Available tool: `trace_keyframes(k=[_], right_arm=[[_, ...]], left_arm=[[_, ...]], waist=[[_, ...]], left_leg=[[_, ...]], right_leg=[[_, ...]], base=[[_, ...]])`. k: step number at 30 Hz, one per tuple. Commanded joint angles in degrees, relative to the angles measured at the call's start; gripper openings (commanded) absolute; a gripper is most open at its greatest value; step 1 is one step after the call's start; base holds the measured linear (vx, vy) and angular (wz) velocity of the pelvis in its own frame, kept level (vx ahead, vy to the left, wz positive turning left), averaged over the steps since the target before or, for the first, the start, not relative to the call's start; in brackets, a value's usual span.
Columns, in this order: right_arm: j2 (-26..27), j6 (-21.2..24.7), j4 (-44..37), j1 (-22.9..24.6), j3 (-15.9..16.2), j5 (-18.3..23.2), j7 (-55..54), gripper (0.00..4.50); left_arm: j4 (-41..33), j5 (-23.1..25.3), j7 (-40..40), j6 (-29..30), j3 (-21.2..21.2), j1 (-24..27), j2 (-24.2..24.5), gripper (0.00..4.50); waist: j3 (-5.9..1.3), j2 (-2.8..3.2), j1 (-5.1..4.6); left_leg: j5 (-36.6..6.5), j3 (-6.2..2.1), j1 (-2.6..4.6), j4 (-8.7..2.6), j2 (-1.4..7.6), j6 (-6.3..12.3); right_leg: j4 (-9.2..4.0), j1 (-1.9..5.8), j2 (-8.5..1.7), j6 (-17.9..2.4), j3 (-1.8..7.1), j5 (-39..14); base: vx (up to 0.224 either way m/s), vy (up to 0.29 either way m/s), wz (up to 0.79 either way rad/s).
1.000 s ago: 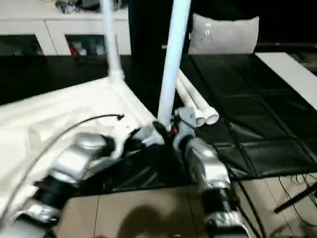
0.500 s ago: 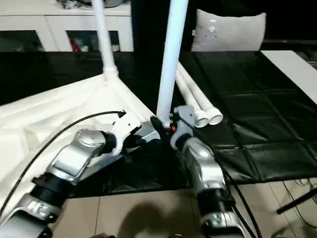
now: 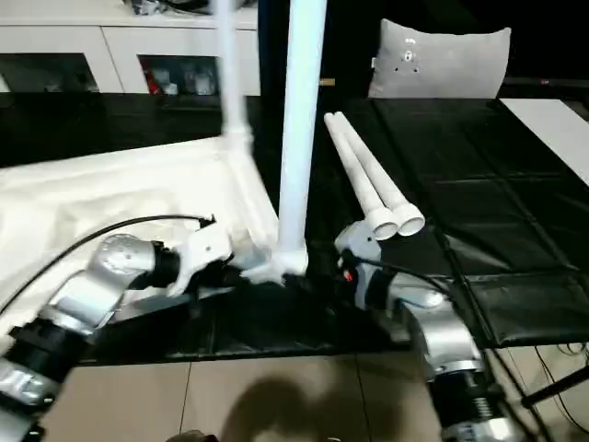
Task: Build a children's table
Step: Rotate leg to tighten
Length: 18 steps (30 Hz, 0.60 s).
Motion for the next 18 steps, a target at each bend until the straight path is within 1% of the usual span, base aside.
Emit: trace_keyframes(k=[1, 2, 3, 4, 5, 6, 7, 8, 9, 10, 11, 12, 13, 14, 15, 18], right_arm=[[-1.7, -0.2, -0.9, -2.0, 1.3, 1.5, 5.1, 4.43], [-2.2, -0.6, -0.7, -2.4, 1.9, 1.2, 6.5, 4.43], [-2.5, -0.8, -0.6, -2.6, 2.2, 1.0, 6.9, 4.43], [-2.5, -0.8, -0.6, -2.6, 2.2, 1.0, 6.9, 4.28], [-3.2, -0.7, -0.2, -3.0, 3.1, 0.8, 8.8, 4.17], [-3.2, -0.7, -0.2, -3.0, 3.1, 0.8, 8.8, 4.10], [-3.9, -1.0, 0.3, -3.5, 4.3, 0.3, 10.7, 4.07], [-4.0, -1.0, 0.3, -3.6, 4.3, 0.3, 10.7, 3.98], [-4.3, -1.3, 0.8, -4.0, 5.2, 0.0, 12.3, 3.84], [-4.4, -1.3, 0.9, -4.0, 5.3, 0.0, 12.7, 3.84], [-4.4, -1.4, 1.0, -4.1, 5.6, -0.1, 12.9, 3.68], [-4.4, -1.6, 1.2, -4.2, 5.8, -0.2, 13.2, 3.63], [-4.3, -1.7, 1.4, -4.4, 6.0, -0.3, 13.4, 3.53], [-4.1, -1.8, 1.6, -4.5, 6.2, -0.4, 13.4, 3.53], [-3.9, -2.0, 1.9, -4.7, 6.3, -0.5, 13.5, 3.29], [-3.3, -2.4, 2.7, -5.4, 6.5, -0.6, 13.0, 3.17]], left_arm=[[-0.2, 0.0, -5.3, -4.3, -2.3, -1.5, 1.5, 0.00], [0.1, 0.0, -6.6, -5.3, -2.7, -1.6, 2.1, 0.00], [0.3, -0.1, -7.1, -5.9, -2.8, -1.6, 2.3, 0.00], [0.3, -0.1, -7.1, -5.9, -2.8, -1.6, 2.3, 0.00], [0.9, 0.1, -8.6, -7.0, -3.2, -1.9, 3.1, 0.00], [0.9, 0.1, -8.6, -7.0, -3.2, -1.9, 3.1, 0.00], [1.7, 0.4, -10.2, -8.4, -3.9, -2.2, 4.1, 0.00], [1.7, 0.4, -10.2, -8.4, -3.9, -2.3, 4.1, 0.00], [2.7, 0.5, -11.3, -10.0, -4.2, -2.7, 4.5, 0.00], [2.9, 0.5, -11.5, -10.3, -4.2, -2.8, 4.5, 0.00], [3.1, 0.5, -11.7, -10.6, -4.2, -2.9, 4.6, 0.00], [3.4, 0.4, -12.0, -10.9, -4.3, -3.0, 4.6, 0.00], [3.6, 0.5, -12.2, -11.3, -4.4, -3.1, 4.6, 0.00], [3.7, 0.5, -12.4, -11.5, -4.4, -3.3, 4.6, 0.00], [3.9, 0.5, -12.5, -11.7, -4.5, -3.4, 4.5, 0.00], [4.4, 0.6, -12.8, -12.3, -4.7, -3.8, 4.3, 0.00]], waist=[[-3.77, 0.14, -0.15], [-3.75, 0.16, -0.10], [-3.67, 0.01, -0.08], [-3.68, 0.05, -0.07], [-3.71, 0.07, 0.04], [-3.74, -0.10, 0.27], [-3.79, -0.02, 0.38], [-3.84, -0.09, 0.39], [-3.83, -0.48, 0.40], [-3.84, -0.30, 0.48], [-3.80, -0.26, 0.42], [-3.81, -0.43, 0.43], [-3.78, -0.38, 0.46], [-3.82, -0.35, 0.51], [-3.86, -0.34, 0.50], [-3.90, -0.39, 0.51]], left_leg=[[-15.4, -0.66, 1.43, -3.92, 2.05, 1.55], [-15.4, -0.65, 1.45, -3.93, 2.08, 1.49], [-15.7, -0.60, 1.49, -3.95, 2.10, 1.38], [-15.7, -0.58, 1.51, -3.94, 2.10, 1.29], [-15.5, -0.54, 1.65, -3.90, 2.16, 1.09], [-15.1, -0.53, 1.60, -3.86, 2.12, 1.17], [-14.5, -0.54, 1.57, -3.84, 2.15, 1.18], [-14.4, -0.51, 1.56, -3.81, 2.09, 1.23], [-14.0, -0.46, 1.43, -3.78, 2.07, 1.41], [-14.0, -0.49, 1.44, -3.76, 2.05, 1.44], [-14.0, -0.49, 1.43, -3.79, 2.11, 1.38], [-14.0, -0.48, 1.51, -3.76, 2.14, 1.35], [-14.1, -0.43, 1.50, -3.75, 2.12, 1.34], [-14.1, -0.45, 1.54, -3.73, 2.15, 1.28], [-13.9, -0.44, 1.56, -3.73, 2.16, 1.22], [-13.9, -0.41, 1.57, -3.67, 2.09, 1.12]], right_leg=[[-4.29, 2.57, -3.70, -12.3, 1.75, -12.0], [-4.26, 2.54, -3.72, -12.4, 1.75, -12.1], [-4.27, 2.44, -3.70, -12.4, 1.74, -12.9], [-4.27, 2.42, -3.75, -12.4, 1.78, -13.1], [-4.23, 2.36, -3.76, -12.4, 1.82, -13.1], [-4.21, 2.48, -3.77, -12.4, 1.80, -13.2], [-4.11, 2.46, -3.78, -12.4, 1.81, -12.5], [-4.09, 2.52, -3.67, -12.5, 1.74, -12.2], [-4.05, 2.58, -3.72, -12.4, 1.76, -11.8], [-3.99, 2.61, -3.78, -12.4, 1.71, -12.3], [-4.00, 2.58, -3.82, -12.4, 1.73, -12.5], [-3.95, 2.52, -3.82, -12.5, 1.73, -12.7], [-4.07, 2.47, -3.83, -12.4, 1.77, -13.3], [-4.04, 2.47, -3.87, -12.4, 1.77, -13.4], [-3.99, 2.43, -3.85, -12.4, 1.77, -13.1], [-3.92, 2.47, -3.82, -12.7, 1.75, -12.6]], base=[[0.000, 0.000, 0.00], [0.000, 0.000, 0.00], [0.000, 0.000, 0.00], [0.000, 0.000, 0.00], [0.000, 0.000, 0.00], [0.000, 0.000, 0.00], [0.000, 0.000, 0.00], [0.000, 0.000, 0.00], [0.000, 0.000, 0.00], [0.000, 0.000, 0.00], [0.000, 0.000, 0.00], [0.000, 0.000, 0.00], [0.000, 0.000, 0.00], [0.000, 0.000, 0.00], [0.000, 0.000, 0.00], [0.000, 0.000, 0.00]])
